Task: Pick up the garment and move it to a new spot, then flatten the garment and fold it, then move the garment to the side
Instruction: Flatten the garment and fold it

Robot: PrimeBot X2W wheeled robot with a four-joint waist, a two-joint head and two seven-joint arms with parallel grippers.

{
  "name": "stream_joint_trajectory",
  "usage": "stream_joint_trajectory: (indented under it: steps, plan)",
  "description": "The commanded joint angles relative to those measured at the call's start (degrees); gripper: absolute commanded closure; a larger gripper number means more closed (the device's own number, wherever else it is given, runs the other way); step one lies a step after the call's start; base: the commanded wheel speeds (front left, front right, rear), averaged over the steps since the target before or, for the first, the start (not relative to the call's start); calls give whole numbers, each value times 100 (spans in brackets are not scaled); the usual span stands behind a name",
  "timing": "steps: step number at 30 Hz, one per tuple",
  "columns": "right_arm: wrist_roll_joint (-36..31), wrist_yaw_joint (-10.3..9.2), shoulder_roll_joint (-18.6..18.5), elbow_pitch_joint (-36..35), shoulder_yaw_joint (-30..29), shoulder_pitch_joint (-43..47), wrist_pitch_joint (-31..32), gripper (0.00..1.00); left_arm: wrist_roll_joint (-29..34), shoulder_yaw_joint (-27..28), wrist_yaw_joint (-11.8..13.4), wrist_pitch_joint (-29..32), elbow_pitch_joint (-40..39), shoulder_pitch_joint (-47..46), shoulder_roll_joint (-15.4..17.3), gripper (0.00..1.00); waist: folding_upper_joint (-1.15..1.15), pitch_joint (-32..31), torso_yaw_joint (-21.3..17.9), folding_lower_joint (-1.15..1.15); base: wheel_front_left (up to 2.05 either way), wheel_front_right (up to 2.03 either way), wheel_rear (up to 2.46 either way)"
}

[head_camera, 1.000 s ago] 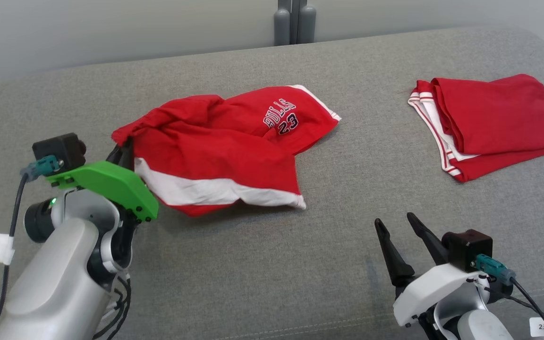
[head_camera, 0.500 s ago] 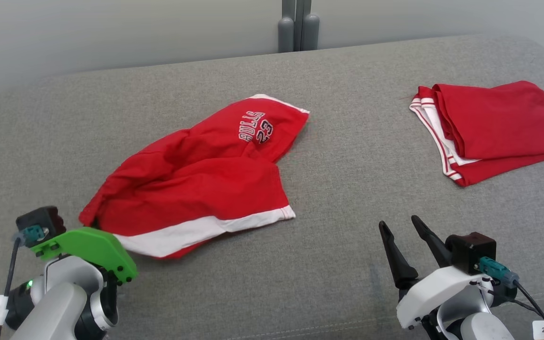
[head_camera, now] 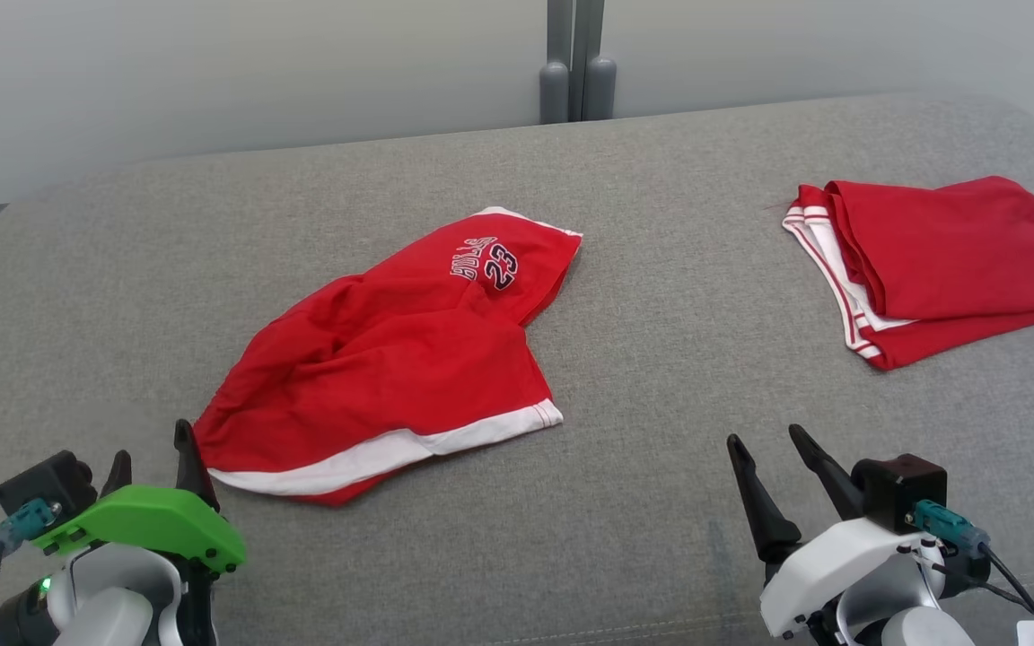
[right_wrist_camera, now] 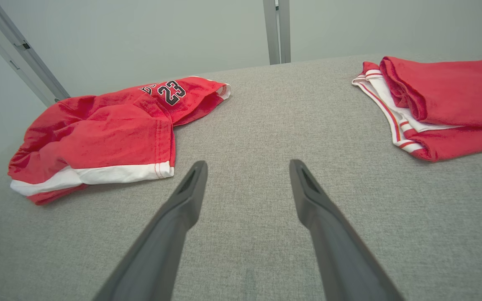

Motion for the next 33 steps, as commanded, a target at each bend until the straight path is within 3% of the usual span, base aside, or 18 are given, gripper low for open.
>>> stream_joint_trajectory:
  steps: [1, 5, 10, 17, 25, 29, 33]
  plan:
    - [-42, -7, -4, -16, -25, 51, 18, 0, 100, 39, -113, -180, -42, 119, 65, 0, 0, -52, 51, 0, 0, 0, 0]
    - [44, -6, -5, 25, -98, 91, 8, 0, 206, 157, -480, -744, -173, 272, -4, 0, 0, -129, 150, 0, 0, 0, 0]
    - [280, -6, -4, 138, -239, 60, -65, 0, 627, 447, -829, -965, -348, 487, -176, 0, 0, -215, 301, 0, 0, 0, 0]
    - [619, -6, -4, 428, -404, -151, -337, 0, 1828, 1358, -1461, -963, -967, 1034, -827, 0, 0, -292, 517, 0, 0, 0, 0]
    - [607, -6, -7, 802, -388, -277, -672, 0, 2720, 1649, -2219, -964, -935, 1562, -1328, 0, 0, -393, 751, 0, 0, 0, 0]
    - [494, -6, -6, 963, -435, -155, -841, 0, 2969, 1621, -2435, -964, -767, 1804, -1417, 0, 0, -516, 814, 0, 0, 0, 0]
    - [417, -6, -5, 1116, -460, -52, -879, 0, 3228, 1561, -2389, -964, -591, 1958, -1355, 0, 0, -628, 819, 0, 0, 0, 0]
